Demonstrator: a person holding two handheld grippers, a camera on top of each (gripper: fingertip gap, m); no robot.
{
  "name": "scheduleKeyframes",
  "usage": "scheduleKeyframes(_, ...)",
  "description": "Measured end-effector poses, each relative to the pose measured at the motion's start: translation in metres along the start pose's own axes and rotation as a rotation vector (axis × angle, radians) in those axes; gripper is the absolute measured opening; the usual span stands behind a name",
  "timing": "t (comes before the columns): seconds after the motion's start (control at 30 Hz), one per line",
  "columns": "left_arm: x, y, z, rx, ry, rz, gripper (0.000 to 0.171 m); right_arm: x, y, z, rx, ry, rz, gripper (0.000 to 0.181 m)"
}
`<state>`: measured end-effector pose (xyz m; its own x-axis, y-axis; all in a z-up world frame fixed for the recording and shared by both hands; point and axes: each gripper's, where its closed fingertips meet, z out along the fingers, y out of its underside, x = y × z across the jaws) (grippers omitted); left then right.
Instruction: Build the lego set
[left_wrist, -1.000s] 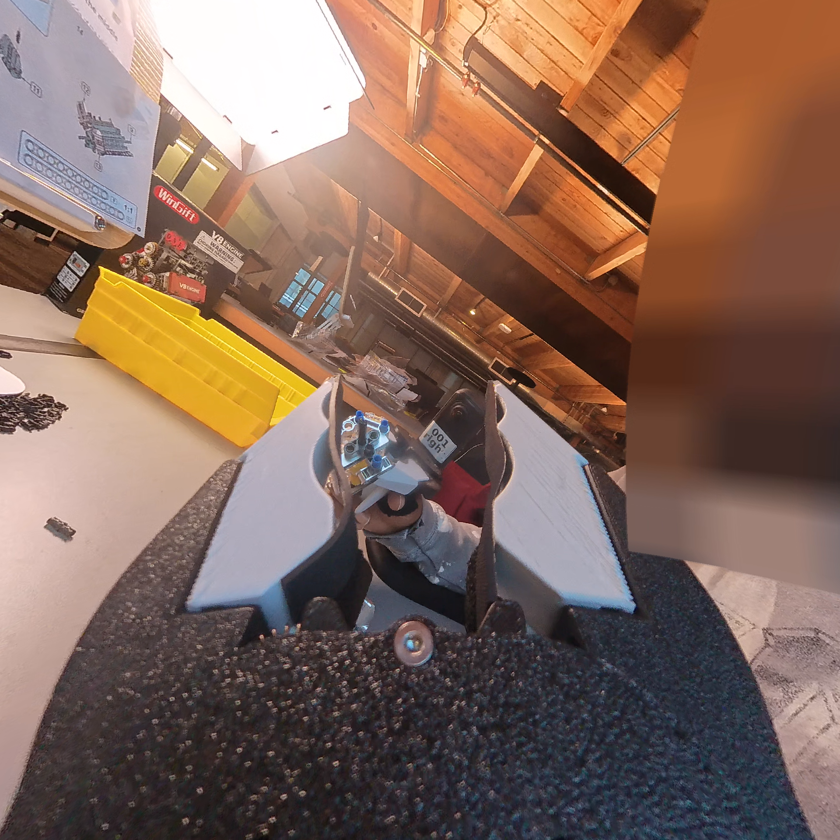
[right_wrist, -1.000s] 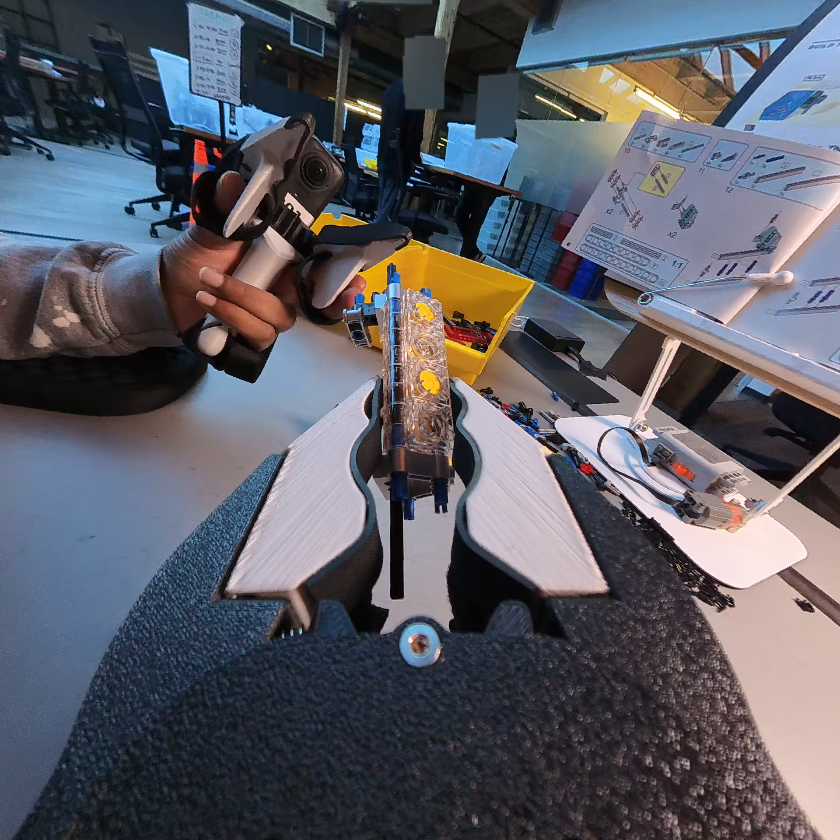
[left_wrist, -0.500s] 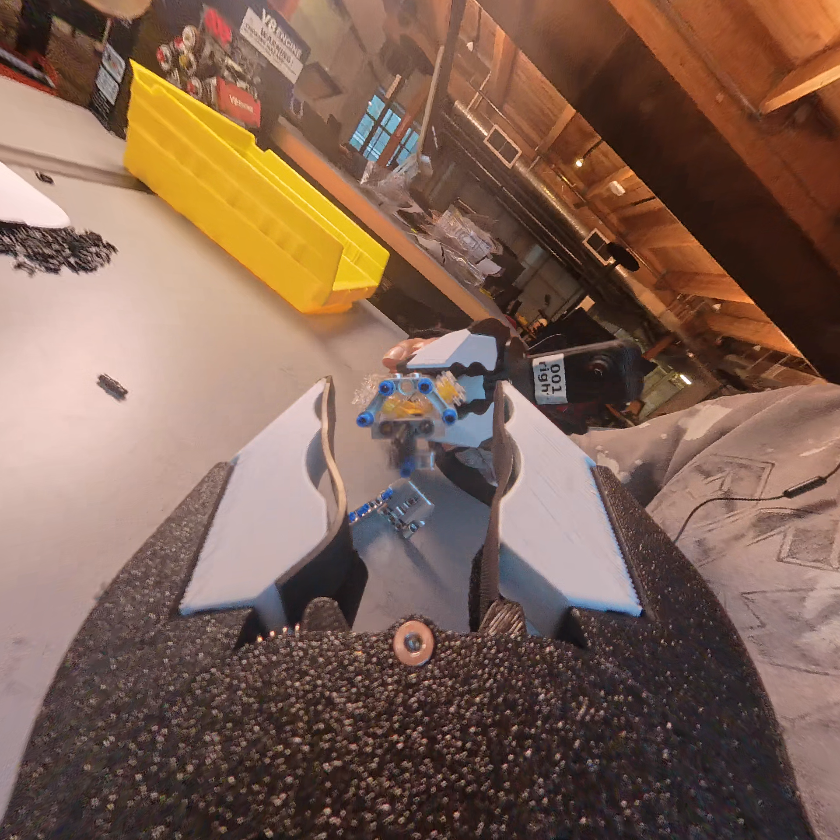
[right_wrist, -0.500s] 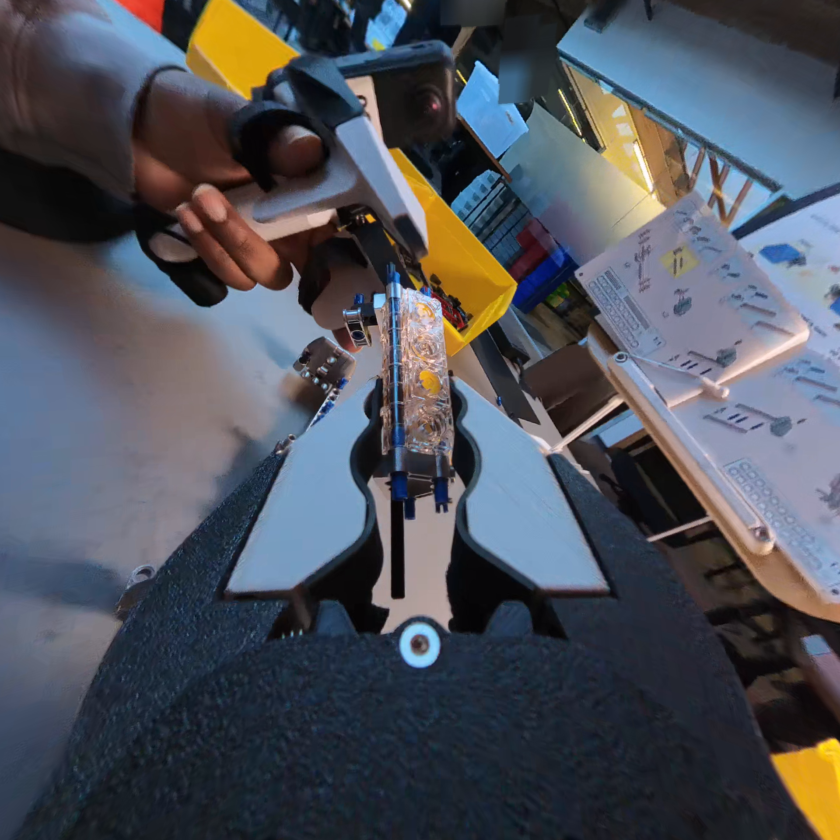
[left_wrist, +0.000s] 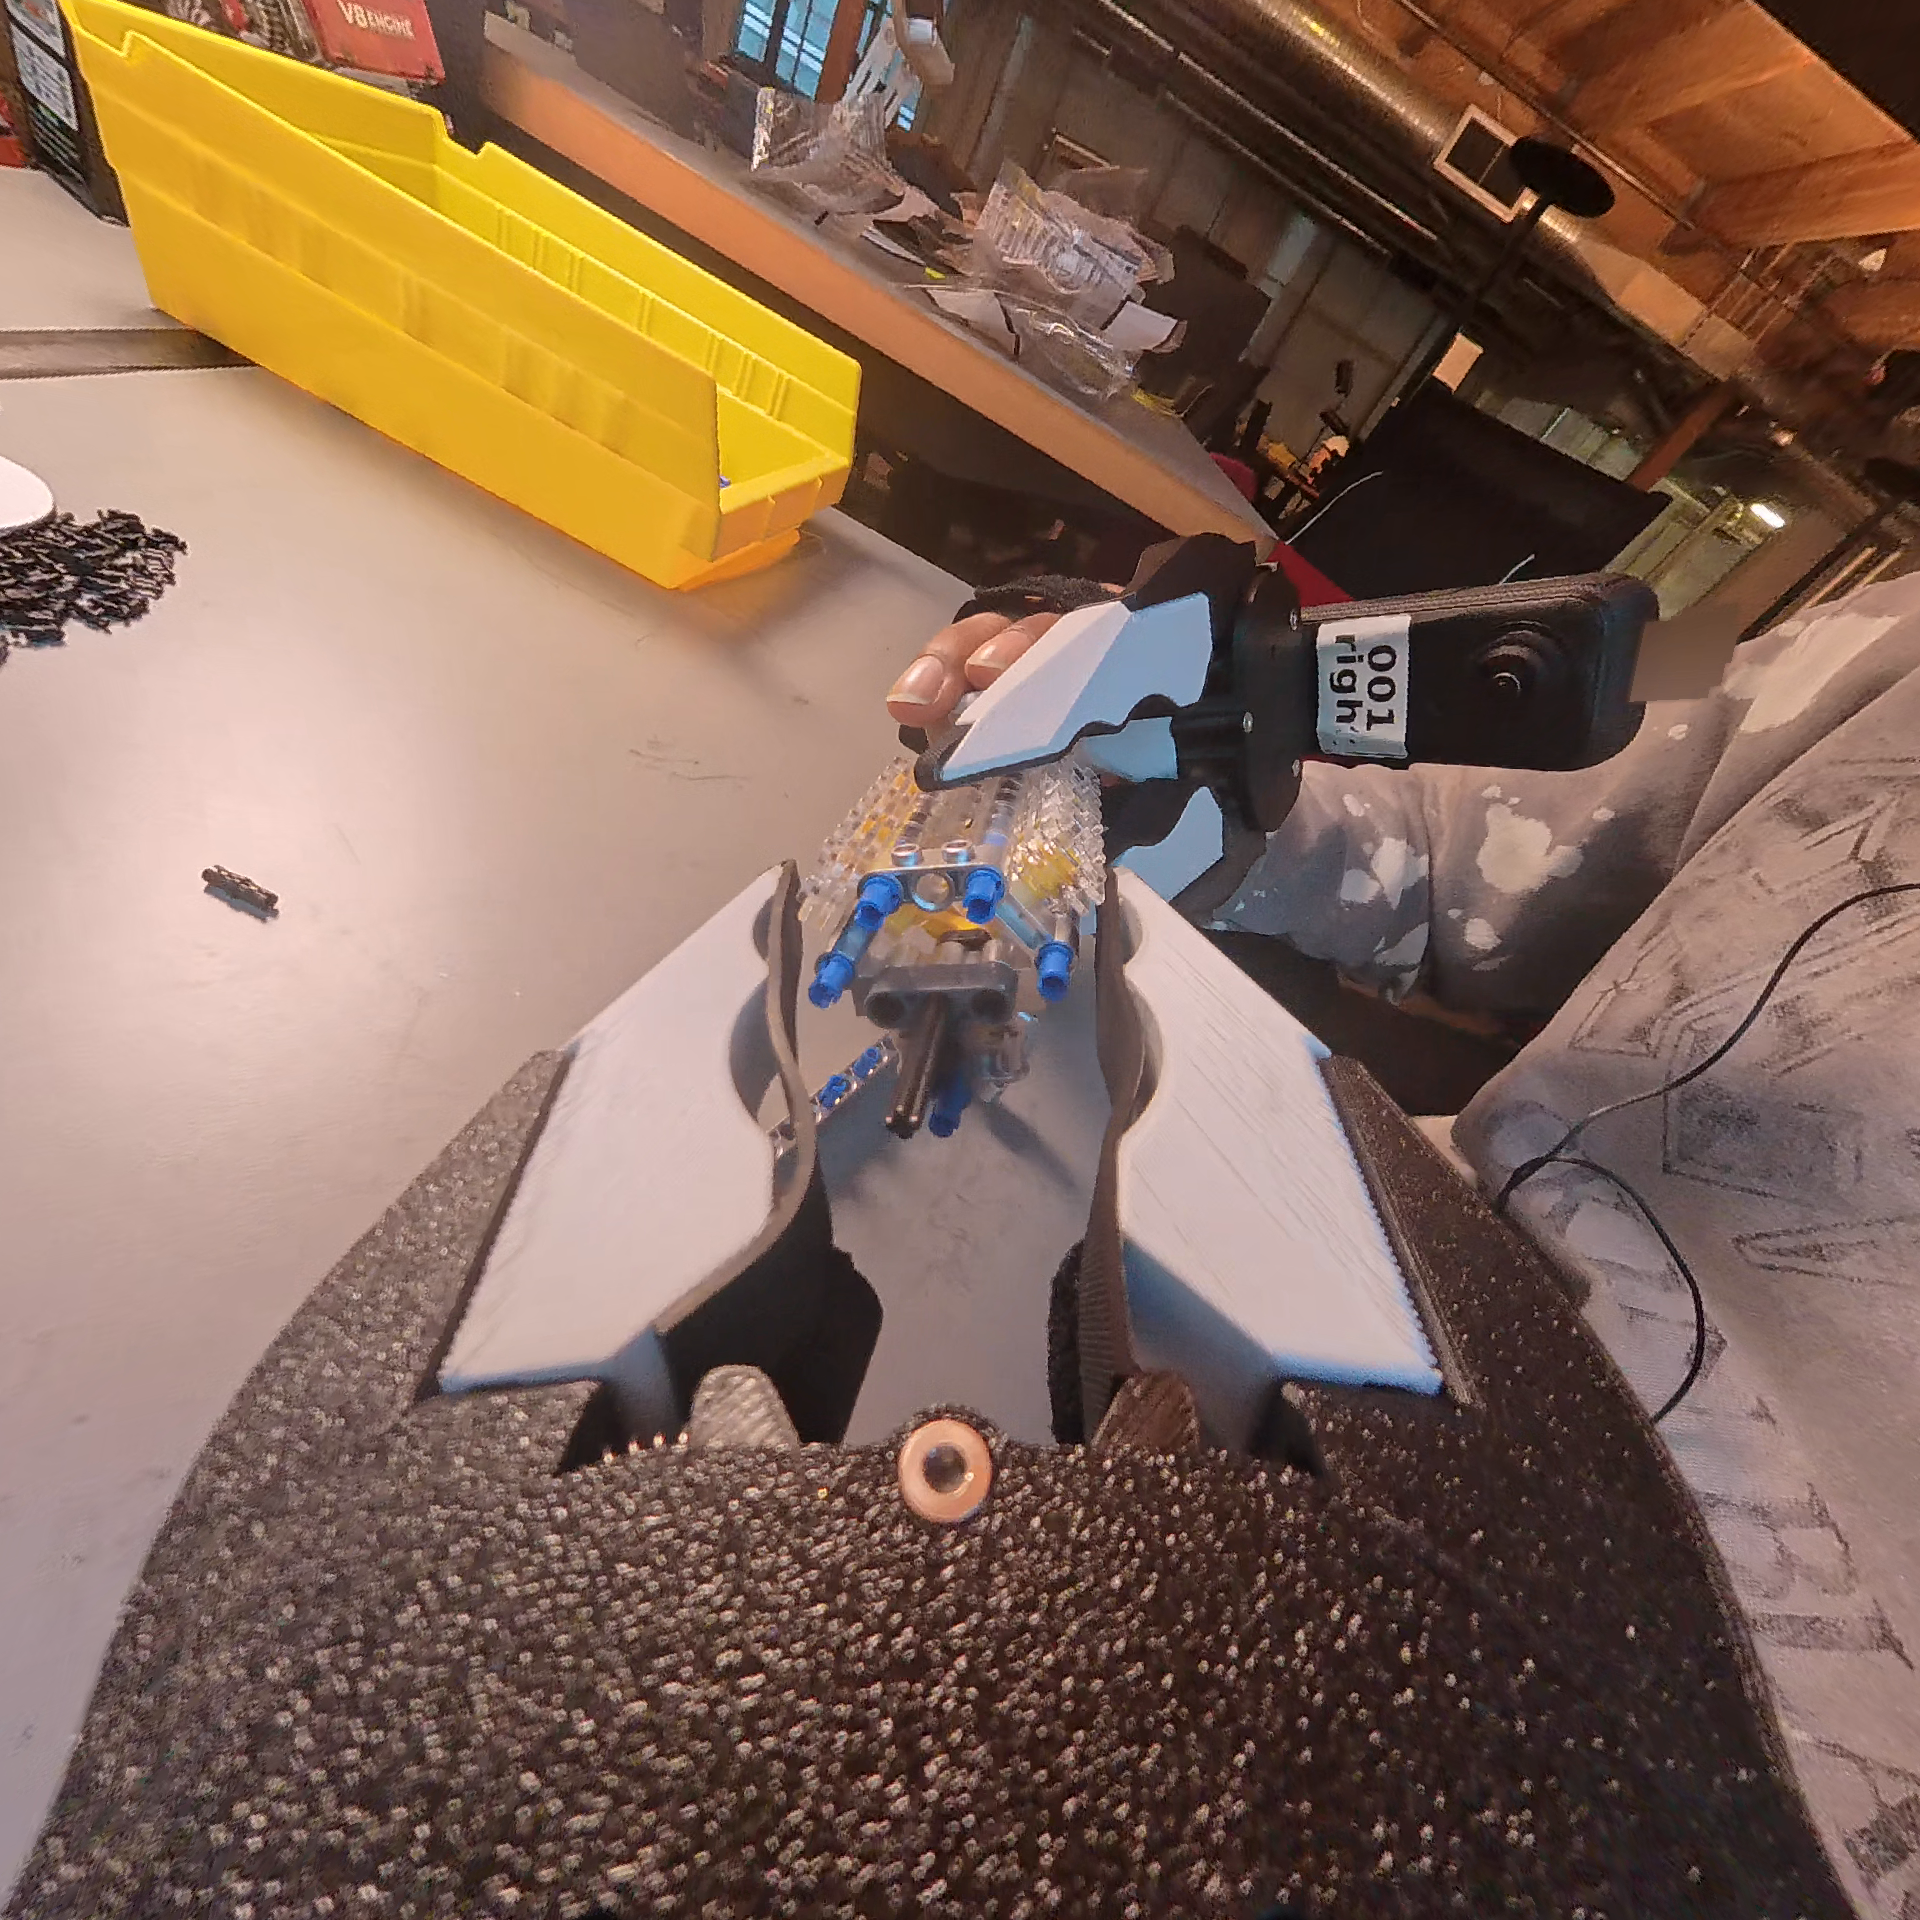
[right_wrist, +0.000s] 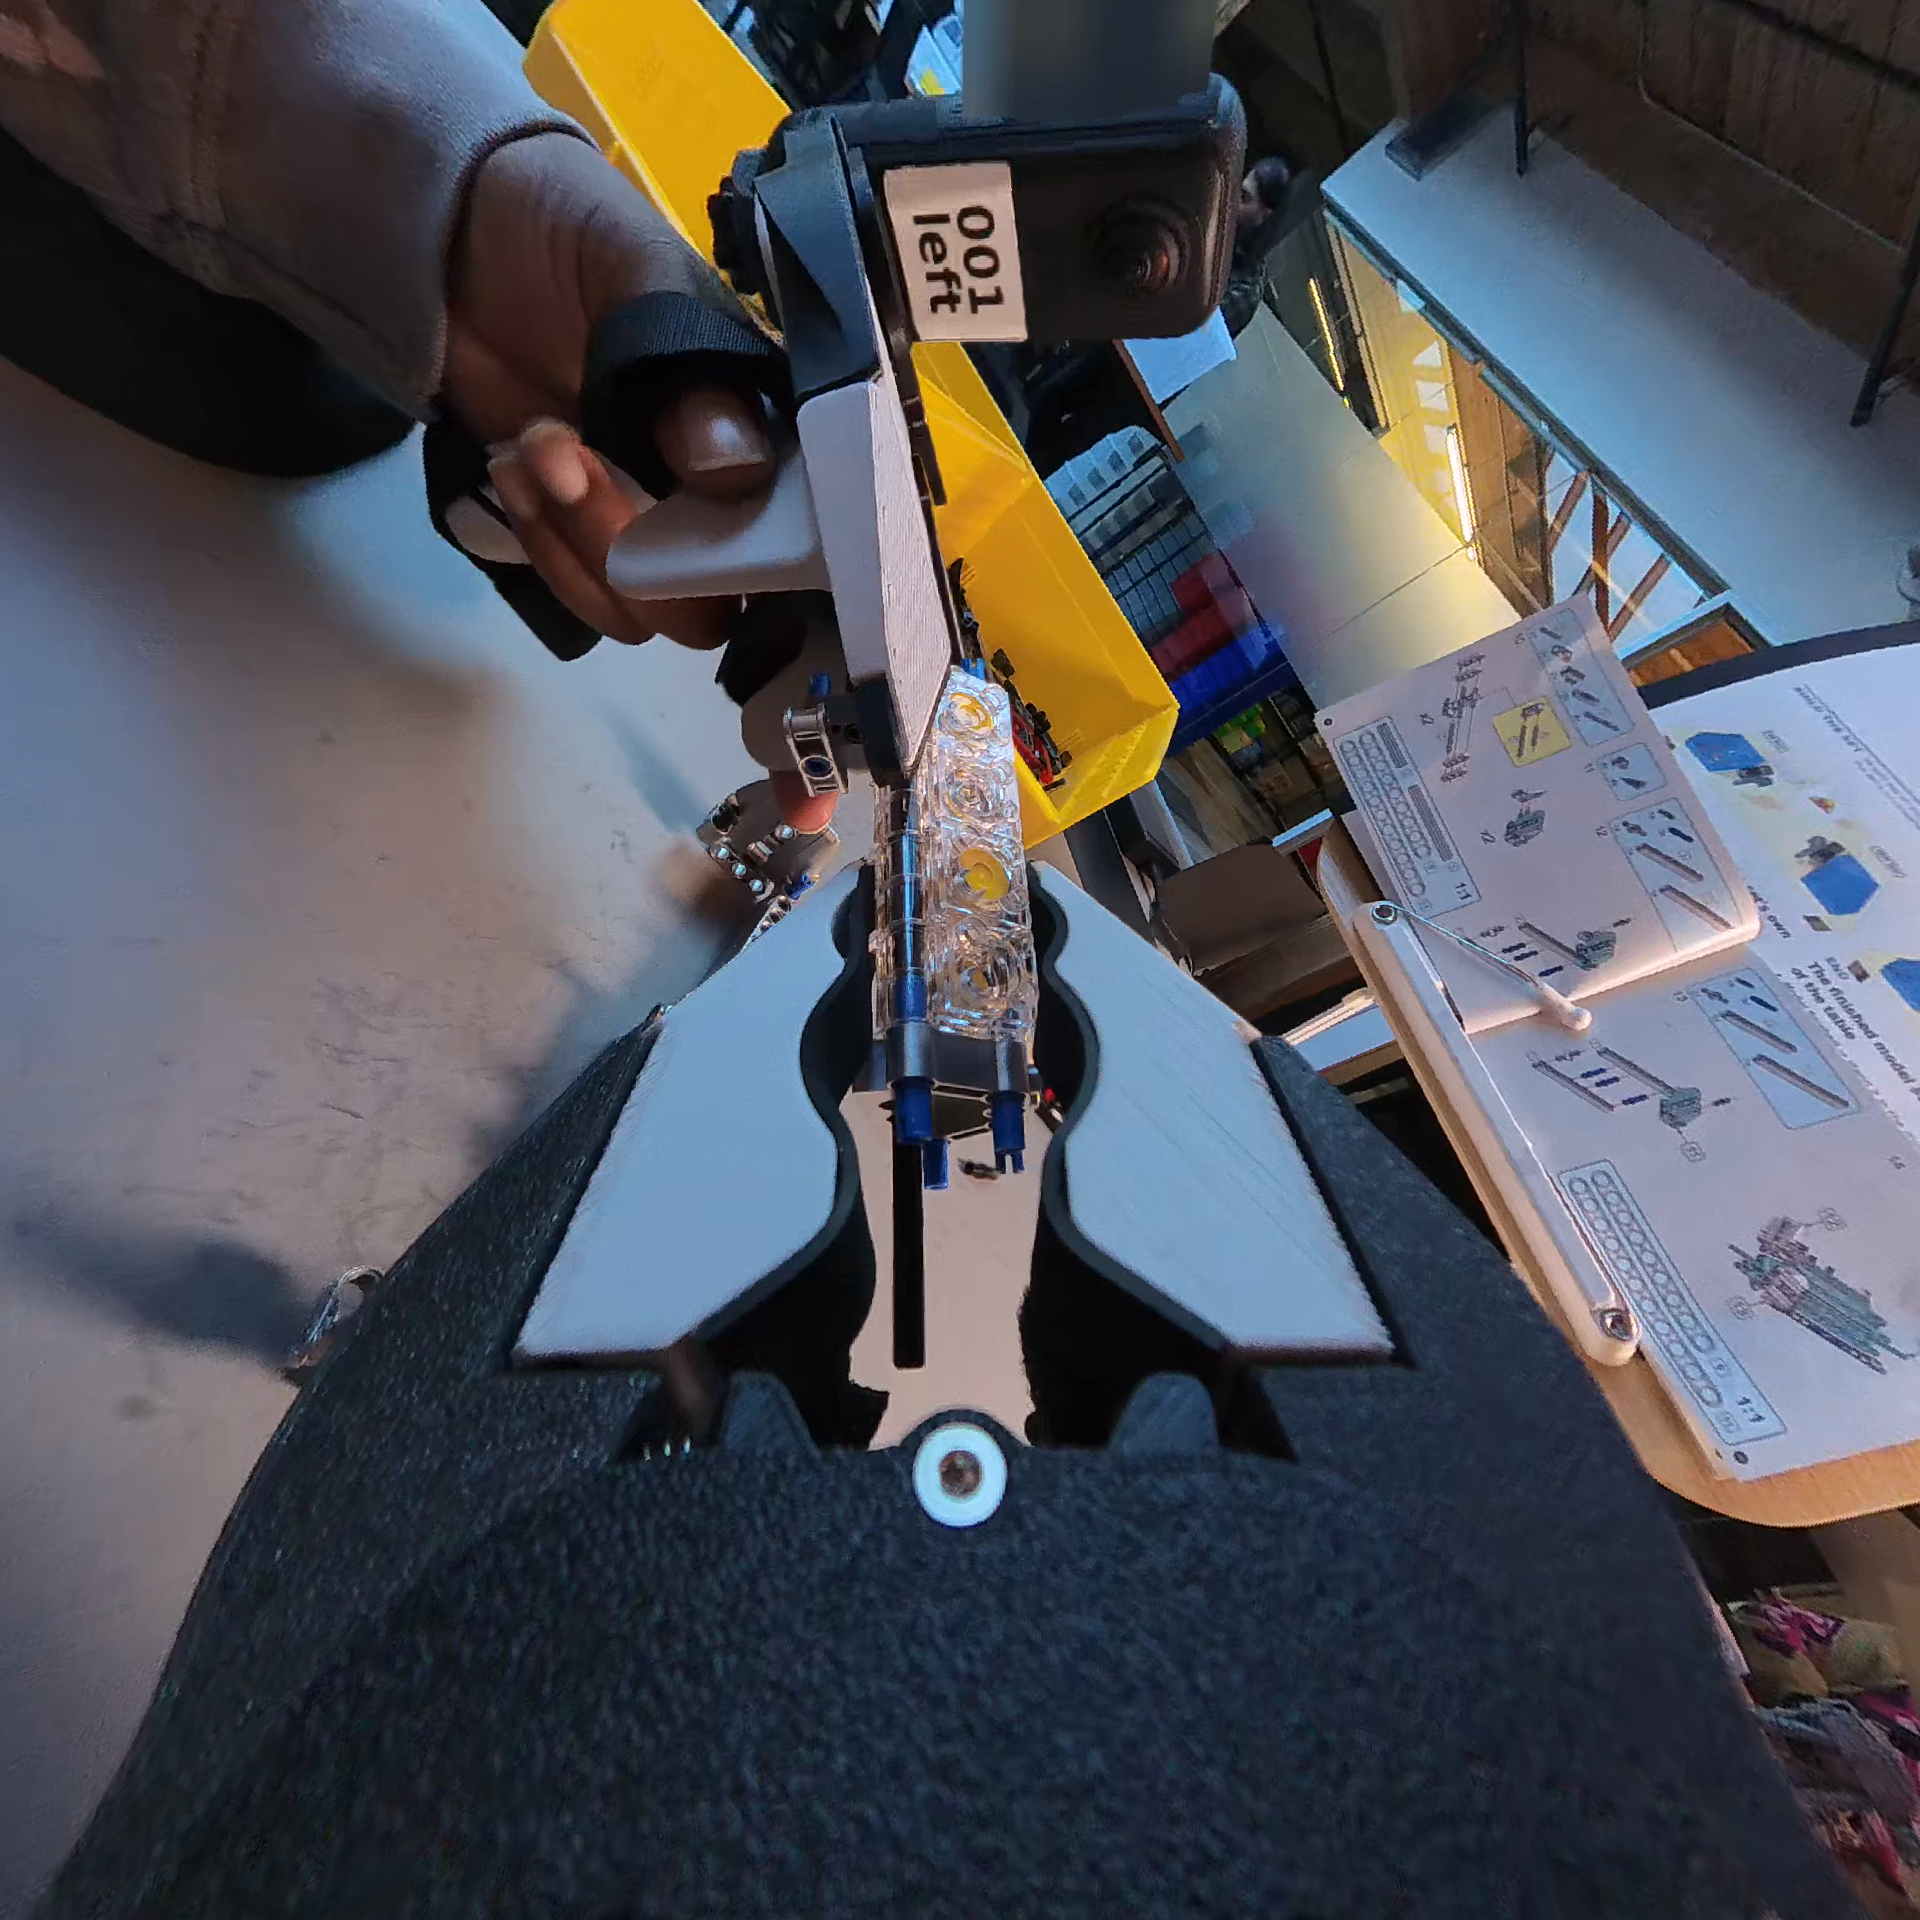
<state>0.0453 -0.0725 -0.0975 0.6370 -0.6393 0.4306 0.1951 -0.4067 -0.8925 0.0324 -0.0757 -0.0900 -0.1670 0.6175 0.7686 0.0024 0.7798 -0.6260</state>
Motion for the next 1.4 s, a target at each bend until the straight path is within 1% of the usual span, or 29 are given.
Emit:
scheduleKeyframes(0.13,0.002,-0.004,-0.001,0.013,-0.009,0.031,0.053,0.004,-0.004,0.000,0.006,0.022,0.002,0.026)
scheduleKeyframes(0.23,0.004,-0.007,-0.002,0.030,-0.010,0.046,0.053,0.009,-0.005,-0.002,0.019,0.037,0.042,0.029)
scheduleKeyframes(0.33,0.005,-0.009,-0.002,0.040,-0.020,0.080,0.053,0.009,-0.005,-0.002,0.043,-0.001,0.157,0.034)
scheduleKeyframes(0.4,0.006,-0.011,-0.005,0.050,-0.023,0.100,0.053,0.011,-0.005,-0.004,0.071,-0.040,0.281,0.044)
scheduleKeyframes(0.47,0.006,-0.014,-0.007,0.056,-0.036,0.133,0.053,0.009,-0.005,-0.006,0.089,-0.123,0.428,0.058)
scheduleKeyframes(0.53,0.006,-0.012,-0.007,0.034,-0.063,0.201,0.053,0.001,-0.003,-0.007,0.079,-0.256,0.598,0.073)
scheduleKeyframes(0.6,0.009,-0.009,-0.005,0.012,-0.072,0.264,0.053,-0.009,-0.003,-0.011,0.069,-0.381,0.721,0.077)
scheduleKeyframes(0.67,0.014,-0.003,0.000,-0.024,-0.079,0.355,0.053,-0.019,-0.002,-0.012,0.037,-0.476,0.789,0.079)
scheduleKeyframes(0.73,0.022,0.005,0.007,-0.059,-0.074,0.441,0.052,-0.035,0.000,-0.013,-0.018,-0.569,0.792,0.082)
scheduleKeyframes(0.83,0.031,0.013,0.014,-0.093,-0.060,0.533,0.053,-0.054,-0.004,-0.015,-0.039,-0.646,0.735,0.071)
scheduleKeyframes(0.87,0.033,0.015,0.015,-0.099,-0.055,0.553,0.053,-0.059,-0.004,-0.016,-0.048,-0.664,0.716,0.071)
scheduleKeyframes(1.03,0.037,0.017,0.015,-0.111,-0.061,0.621,0.053,-0.063,-0.003,-0.018,-0.060,-0.661,0.660,0.070)
scheduleKeyframes(1.23,0.036,0.013,0.015,-0.060,-0.057,0.579,0.055,-0.059,0.000,-0.018,-0.056,-0.632,0.657,0.069)
scheduleKeyframes(1.33,0.029,-0.005,0.001,0.008,-0.089,0.531,0.058,-0.049,0.015,-0.019,-0.090,-0.573,0.641,0.069)
scheduleKeyframes(1.4,0.007,-0.021,-0.016,0.037,-0.183,0.476,0.059,-0.031,0.031,-0.020,-0.110,-0.492,0.657,0.070)
